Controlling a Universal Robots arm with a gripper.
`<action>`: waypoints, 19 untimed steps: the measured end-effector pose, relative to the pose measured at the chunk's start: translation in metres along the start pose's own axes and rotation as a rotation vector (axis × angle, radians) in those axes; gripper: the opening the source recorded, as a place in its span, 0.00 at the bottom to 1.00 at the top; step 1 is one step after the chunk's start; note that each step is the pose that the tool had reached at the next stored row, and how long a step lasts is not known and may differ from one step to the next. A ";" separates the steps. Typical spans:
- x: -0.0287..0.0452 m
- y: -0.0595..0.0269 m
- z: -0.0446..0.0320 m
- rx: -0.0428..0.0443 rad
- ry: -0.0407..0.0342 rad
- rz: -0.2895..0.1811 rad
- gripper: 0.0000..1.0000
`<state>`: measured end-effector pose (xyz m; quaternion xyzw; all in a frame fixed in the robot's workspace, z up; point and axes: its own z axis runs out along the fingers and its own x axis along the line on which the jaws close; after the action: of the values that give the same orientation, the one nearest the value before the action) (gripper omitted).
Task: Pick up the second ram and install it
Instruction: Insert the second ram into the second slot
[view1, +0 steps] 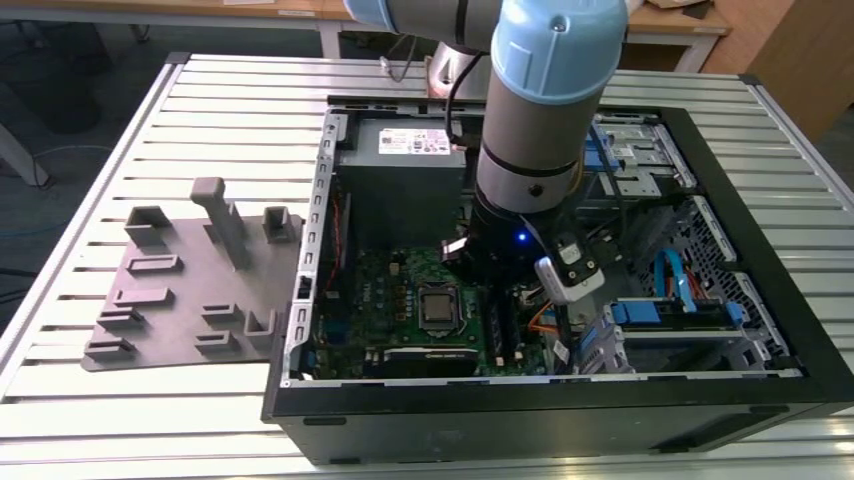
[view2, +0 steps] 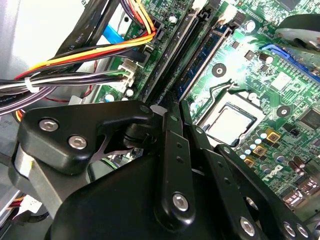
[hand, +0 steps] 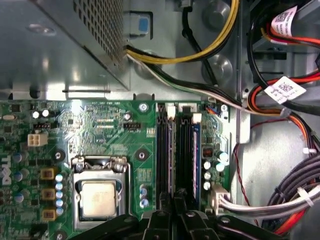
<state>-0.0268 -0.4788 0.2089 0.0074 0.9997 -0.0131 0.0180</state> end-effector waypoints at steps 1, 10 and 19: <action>0.0000 -0.0001 0.0000 0.0005 0.0001 0.000 0.12; 0.0000 -0.0003 -0.0031 0.0017 0.0005 0.000 0.24; -0.0010 -0.0009 -0.0305 0.0016 0.0005 0.000 0.24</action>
<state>-0.0269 -0.4789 0.2394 0.0074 0.9997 -0.0139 0.0178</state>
